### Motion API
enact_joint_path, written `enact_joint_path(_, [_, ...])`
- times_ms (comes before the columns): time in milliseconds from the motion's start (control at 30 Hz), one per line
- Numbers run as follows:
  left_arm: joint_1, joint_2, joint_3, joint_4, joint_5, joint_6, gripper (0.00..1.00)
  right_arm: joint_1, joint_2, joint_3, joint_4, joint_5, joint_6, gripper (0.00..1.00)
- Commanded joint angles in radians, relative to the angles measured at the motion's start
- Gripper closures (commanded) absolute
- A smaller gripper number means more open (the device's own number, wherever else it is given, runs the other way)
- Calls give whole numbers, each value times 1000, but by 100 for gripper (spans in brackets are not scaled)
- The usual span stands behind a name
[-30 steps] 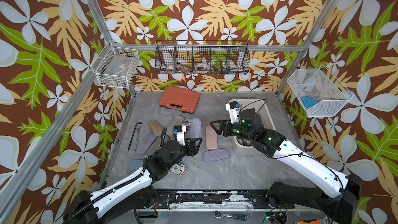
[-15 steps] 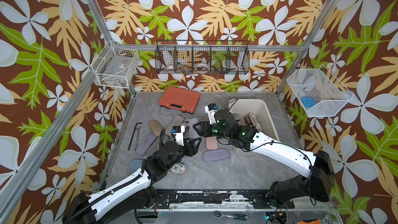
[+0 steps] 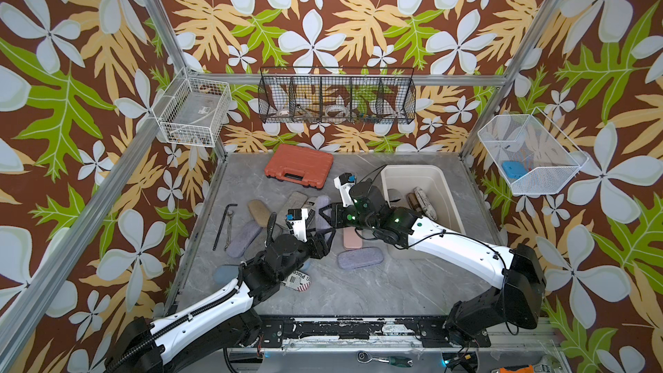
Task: Put the glasses cases into the storage boxes
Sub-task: Place the glasses case in the storage box.
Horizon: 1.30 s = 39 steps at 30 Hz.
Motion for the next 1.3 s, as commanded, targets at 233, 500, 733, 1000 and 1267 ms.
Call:
enact_joint_path(233, [1,-94,-29,-17,-31,4,1,0,-30,42,-18,71,-77,72])
enact_joint_path(500, [1,-313,-81,-259,-143,-66,1,-125,-98,134,-203,163,-184,73])
enact_joint_path(733, [1,-539,-173,-348,-241,-147,0,-401,-259,93,-370,294,-280,73])
enact_joint_path(1000, [1,-540,-191,-407,-320,-216,0,-648,-343,-92,-357,303,-320,74])
enact_joint_path(1267, [1,-433,-182,-375,-282,-263,0,-728,-146,-91,-286,195,-332,74])
